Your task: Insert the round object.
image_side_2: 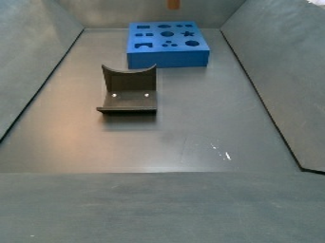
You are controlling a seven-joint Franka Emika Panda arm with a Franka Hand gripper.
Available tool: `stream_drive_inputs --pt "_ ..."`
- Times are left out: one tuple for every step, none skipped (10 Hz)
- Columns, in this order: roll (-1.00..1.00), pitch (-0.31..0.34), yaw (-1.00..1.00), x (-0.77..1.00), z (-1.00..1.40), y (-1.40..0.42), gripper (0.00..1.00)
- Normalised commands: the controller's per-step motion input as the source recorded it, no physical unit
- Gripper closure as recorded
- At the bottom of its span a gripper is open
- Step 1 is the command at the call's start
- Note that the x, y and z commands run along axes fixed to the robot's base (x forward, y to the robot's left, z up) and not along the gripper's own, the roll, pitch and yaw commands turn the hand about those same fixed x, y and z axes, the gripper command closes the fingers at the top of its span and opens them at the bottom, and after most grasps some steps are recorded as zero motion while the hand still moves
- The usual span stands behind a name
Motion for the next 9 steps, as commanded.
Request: stream_drive_inputs --pt "0.13 -0.134 0.0 0.05 -0.75 -0.27 1.0" --pt "0.18 -0.036 0.0 0.16 -0.64 -0.19 1.0" --pt "0.36 0.001 0.0 0.21 -0.5 -0.06 1.0" --pt "0.43 0.029 0.0 0.17 -0.41 -0.05 1.0" --pt "0.22 0.007 0.0 0.14 -0.36 -0.02 1.0" --pt "0.0 0.0 0.0 0.08 -0.33 0.0 1.0" --pt "0.01 0.0 0.0 0.12 -0.31 0.0 1.0" --pt "0.07 0.03 0.0 0.23 -0.3 0.02 1.0" --pt "0.11 0.049 0.0 0.26 -0.3 0.02 1.0"
